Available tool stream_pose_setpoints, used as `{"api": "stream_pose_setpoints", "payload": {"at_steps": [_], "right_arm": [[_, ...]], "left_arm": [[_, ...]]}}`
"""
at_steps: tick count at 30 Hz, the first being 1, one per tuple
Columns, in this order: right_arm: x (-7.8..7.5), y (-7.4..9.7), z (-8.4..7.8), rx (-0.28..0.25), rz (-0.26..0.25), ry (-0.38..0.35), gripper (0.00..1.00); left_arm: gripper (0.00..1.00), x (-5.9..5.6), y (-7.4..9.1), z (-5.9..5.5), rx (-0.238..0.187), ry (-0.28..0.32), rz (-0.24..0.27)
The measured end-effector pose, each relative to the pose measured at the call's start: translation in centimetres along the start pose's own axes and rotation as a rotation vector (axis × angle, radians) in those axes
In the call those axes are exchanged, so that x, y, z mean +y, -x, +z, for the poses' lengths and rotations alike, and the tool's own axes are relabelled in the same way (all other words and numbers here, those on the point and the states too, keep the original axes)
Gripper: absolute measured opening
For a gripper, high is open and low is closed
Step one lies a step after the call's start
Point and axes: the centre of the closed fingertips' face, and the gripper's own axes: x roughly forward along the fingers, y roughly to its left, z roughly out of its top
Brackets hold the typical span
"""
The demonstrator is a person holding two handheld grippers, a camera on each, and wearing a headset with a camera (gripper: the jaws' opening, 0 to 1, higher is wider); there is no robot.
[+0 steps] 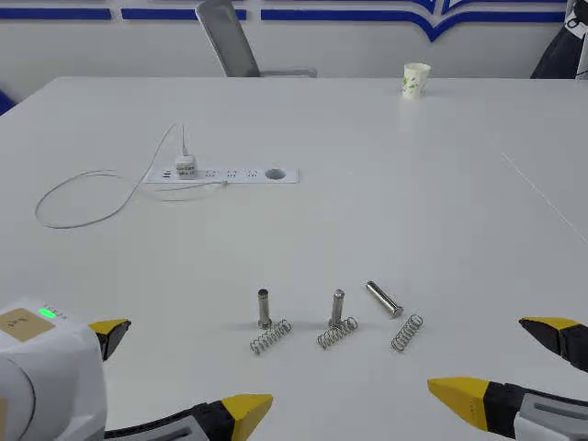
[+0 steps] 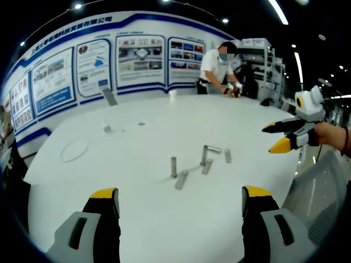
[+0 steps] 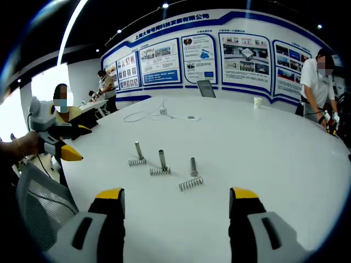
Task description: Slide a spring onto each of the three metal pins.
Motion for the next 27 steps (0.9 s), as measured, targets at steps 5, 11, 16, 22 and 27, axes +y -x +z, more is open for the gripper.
{"api": "stream_pose_setpoints", "payload": {"at_steps": [5, 11, 16, 22, 27], "right_arm": [[-0.1, 0.0, 0.0, 0.003, -0.007, -0.003, 0.79], [-0.1, -0.1, -0.1, 0.011, -0.006, -0.001, 0.79], [-0.3, -0.5, -0.2, 0.037, -0.021, 0.042, 0.78], [-0.4, -1.4, 0.4, 0.028, -0.005, 0.036, 0.76], [-0.7, -2.6, 0.9, 0.033, 0.001, 0.035, 0.74]], "left_arm": [[0.95, -0.1, 0.0, 0.0, 0.0, -0.003, -0.002], [0.95, -0.1, 0.0, 0.2, -0.011, 0.004, -0.002], [0.95, -0.3, -0.1, 0.2, -0.015, 0.005, -0.005], [0.95, -0.5, -0.3, 0.2, -0.015, 0.011, -0.011], [0.95, -0.6, -0.4, 0.2, -0.013, 0.008, -0.016]]}}
